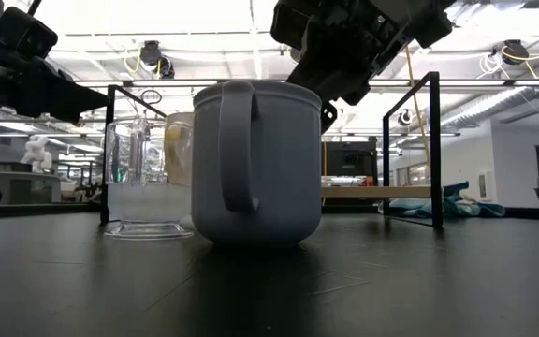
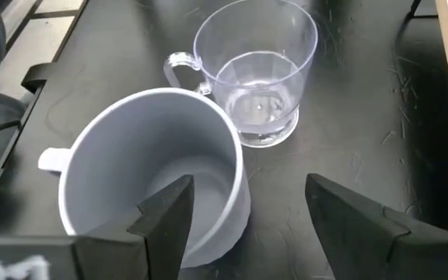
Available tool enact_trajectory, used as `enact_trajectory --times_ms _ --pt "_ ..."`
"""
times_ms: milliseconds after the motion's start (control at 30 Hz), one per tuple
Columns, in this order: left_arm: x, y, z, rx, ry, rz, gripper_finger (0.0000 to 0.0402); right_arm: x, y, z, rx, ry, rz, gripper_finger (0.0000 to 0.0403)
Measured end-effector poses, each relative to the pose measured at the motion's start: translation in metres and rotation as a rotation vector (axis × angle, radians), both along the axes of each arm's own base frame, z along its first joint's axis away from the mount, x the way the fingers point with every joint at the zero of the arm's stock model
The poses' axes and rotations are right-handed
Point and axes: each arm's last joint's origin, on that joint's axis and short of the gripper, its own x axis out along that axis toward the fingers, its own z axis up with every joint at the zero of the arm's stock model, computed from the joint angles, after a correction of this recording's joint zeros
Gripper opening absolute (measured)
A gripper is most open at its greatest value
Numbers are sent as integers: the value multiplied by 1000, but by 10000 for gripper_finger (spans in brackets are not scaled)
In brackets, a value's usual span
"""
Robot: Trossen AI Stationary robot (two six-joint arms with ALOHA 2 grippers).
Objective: Stack small to large cups/mugs on shelf
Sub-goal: Put the gray mug on the shelf
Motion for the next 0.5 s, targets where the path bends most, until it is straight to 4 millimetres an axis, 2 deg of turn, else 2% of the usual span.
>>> enact_trajectory --times_ms 300,500 --pt "0 0 0 -1 0 0 26 0 2 0 0 -2 6 238" --pt "0 0 0 -1 0 0 26 6 7 -13 15 -7 13 238"
